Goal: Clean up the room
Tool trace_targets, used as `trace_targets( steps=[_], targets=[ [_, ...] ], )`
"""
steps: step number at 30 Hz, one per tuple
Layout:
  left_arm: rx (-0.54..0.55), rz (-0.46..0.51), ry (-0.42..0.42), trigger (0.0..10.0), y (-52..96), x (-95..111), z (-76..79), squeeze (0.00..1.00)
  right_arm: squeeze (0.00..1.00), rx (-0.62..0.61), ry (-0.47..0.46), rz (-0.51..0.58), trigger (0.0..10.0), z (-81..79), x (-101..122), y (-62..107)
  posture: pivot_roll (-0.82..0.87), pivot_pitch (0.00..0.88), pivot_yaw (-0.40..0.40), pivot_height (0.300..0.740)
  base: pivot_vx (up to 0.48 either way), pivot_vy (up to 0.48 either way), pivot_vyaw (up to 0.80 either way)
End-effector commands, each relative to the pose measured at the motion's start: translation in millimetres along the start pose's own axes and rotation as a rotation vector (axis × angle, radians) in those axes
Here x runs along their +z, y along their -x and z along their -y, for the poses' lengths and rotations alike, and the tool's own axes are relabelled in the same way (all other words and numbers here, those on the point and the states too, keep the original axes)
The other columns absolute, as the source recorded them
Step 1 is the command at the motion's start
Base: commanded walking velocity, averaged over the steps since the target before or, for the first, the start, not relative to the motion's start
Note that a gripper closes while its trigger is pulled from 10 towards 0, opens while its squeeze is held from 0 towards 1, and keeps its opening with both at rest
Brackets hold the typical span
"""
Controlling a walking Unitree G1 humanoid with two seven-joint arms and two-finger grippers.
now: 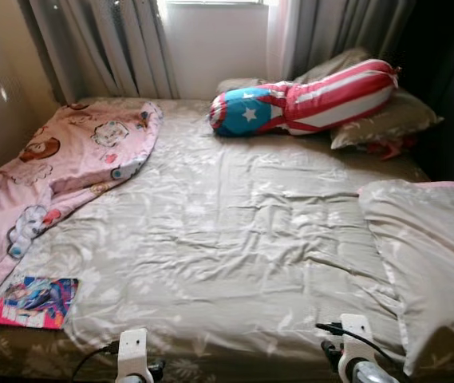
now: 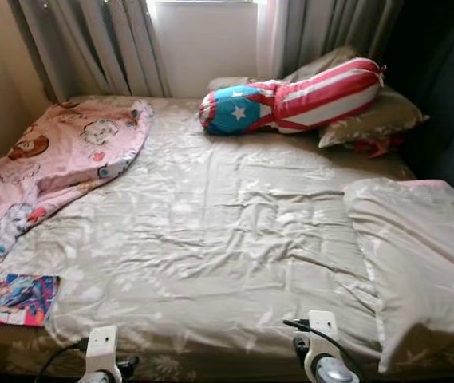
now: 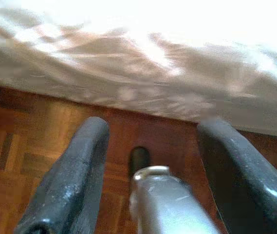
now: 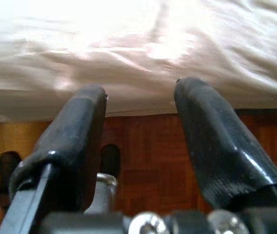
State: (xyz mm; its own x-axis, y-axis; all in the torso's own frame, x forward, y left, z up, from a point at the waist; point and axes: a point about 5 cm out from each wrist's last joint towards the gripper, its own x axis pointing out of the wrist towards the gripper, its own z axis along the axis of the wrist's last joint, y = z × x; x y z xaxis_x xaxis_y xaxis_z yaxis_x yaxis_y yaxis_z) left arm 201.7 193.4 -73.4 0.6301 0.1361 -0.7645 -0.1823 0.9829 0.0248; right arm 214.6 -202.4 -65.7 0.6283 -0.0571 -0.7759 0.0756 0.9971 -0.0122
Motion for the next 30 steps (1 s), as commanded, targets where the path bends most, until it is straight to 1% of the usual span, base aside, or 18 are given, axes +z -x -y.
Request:
trace_targets(
  steps=[1,30],
  targets=[
    [0.011,-0.019,-0.004,10.0,0.7,-4.5,-3.2,0.00,0.00,0.019,-0.004,0.007,10.0,-7.0,2.3,-0.9,-0.06,0.000,-0.019,0.740,0.000,0.416,0.00],
    [0.013,-0.020,0.002,10.0,1.0,-5.4,-3.7,0.00,0.00,0.019,0.006,0.007,10.0,-6.5,2.7,-1.0,-0.05,0.003,-0.021,0.740,0.000,0.416,0.00]
  ],
)
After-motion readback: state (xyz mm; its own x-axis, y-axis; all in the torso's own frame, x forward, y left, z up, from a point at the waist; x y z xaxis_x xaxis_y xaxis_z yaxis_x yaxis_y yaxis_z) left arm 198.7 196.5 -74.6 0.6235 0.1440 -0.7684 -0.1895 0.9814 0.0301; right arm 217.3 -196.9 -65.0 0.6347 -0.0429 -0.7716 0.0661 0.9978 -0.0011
